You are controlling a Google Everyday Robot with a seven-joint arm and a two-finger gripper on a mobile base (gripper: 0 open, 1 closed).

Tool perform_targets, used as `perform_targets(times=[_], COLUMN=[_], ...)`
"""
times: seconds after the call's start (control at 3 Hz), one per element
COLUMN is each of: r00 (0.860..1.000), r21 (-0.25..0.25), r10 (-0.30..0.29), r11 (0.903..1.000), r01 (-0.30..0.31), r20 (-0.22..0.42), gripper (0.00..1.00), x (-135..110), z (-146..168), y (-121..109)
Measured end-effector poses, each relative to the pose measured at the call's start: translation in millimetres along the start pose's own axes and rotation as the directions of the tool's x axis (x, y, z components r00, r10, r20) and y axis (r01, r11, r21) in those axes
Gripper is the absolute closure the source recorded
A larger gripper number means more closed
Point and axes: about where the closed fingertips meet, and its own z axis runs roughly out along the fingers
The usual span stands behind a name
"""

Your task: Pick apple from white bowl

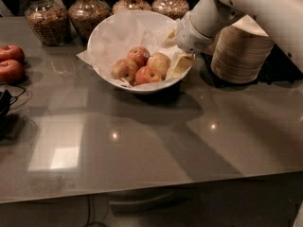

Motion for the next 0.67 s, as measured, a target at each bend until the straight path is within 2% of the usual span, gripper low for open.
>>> perform_targets(times=[0.33,0.67], r00=[0.991,0.973], r21=[-0.045,-0.040], r10=[-0.132,-0.229], r11=[0.9905,0.9731], r01=[0.130,0.227], r20=[-0.032,-0.043], gripper=[0.28,0.27], x=[-3,-18], z=[5,-2], y=[8,-2])
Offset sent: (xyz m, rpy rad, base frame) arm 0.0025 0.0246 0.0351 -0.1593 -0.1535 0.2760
